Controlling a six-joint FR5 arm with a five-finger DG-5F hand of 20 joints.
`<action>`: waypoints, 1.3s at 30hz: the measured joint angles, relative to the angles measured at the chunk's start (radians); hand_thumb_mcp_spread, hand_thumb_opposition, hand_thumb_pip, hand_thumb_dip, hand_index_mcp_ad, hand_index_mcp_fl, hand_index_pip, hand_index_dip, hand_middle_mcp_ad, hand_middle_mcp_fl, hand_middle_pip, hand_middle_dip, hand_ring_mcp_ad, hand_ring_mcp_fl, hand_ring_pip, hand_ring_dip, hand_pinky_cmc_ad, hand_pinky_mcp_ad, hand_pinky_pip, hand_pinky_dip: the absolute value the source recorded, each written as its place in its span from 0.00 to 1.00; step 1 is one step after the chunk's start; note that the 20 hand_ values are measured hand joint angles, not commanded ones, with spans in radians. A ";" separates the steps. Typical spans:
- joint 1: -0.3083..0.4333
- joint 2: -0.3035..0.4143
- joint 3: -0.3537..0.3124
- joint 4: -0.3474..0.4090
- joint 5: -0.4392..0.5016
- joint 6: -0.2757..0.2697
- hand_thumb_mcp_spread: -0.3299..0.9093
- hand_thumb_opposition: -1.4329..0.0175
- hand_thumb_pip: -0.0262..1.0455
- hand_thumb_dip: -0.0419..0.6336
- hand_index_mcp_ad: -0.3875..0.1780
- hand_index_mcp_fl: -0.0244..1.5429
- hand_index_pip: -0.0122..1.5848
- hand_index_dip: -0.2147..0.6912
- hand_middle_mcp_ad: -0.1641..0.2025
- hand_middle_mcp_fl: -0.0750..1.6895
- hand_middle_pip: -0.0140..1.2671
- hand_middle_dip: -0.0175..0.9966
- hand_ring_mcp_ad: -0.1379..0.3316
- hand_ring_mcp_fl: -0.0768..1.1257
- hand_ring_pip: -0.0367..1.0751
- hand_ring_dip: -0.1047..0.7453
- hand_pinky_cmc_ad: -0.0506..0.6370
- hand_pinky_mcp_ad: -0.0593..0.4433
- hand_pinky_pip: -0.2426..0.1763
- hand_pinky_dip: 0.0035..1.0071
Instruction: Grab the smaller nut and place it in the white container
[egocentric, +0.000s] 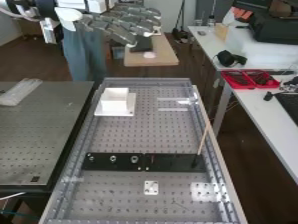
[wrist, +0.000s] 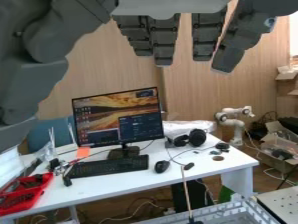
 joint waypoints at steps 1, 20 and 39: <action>0.002 0.003 -0.008 0.004 0.005 0.001 0.41 0.52 0.41 0.07 0.81 0.01 0.04 0.39 0.70 0.05 0.12 0.11 0.76 0.07 0.10 0.14 0.47 0.52 0.40 0.37; -0.130 0.060 -0.198 0.113 -0.101 -0.030 0.41 0.51 0.47 0.08 0.80 0.01 0.04 0.45 0.72 0.05 0.12 0.12 0.79 0.07 0.10 0.14 0.48 0.51 0.40 0.37; -0.202 0.055 -0.401 0.368 -0.143 -0.020 0.44 0.48 0.60 0.18 0.68 0.09 0.06 0.53 0.73 0.07 0.12 0.14 0.79 0.07 0.10 0.14 0.48 0.52 0.40 0.38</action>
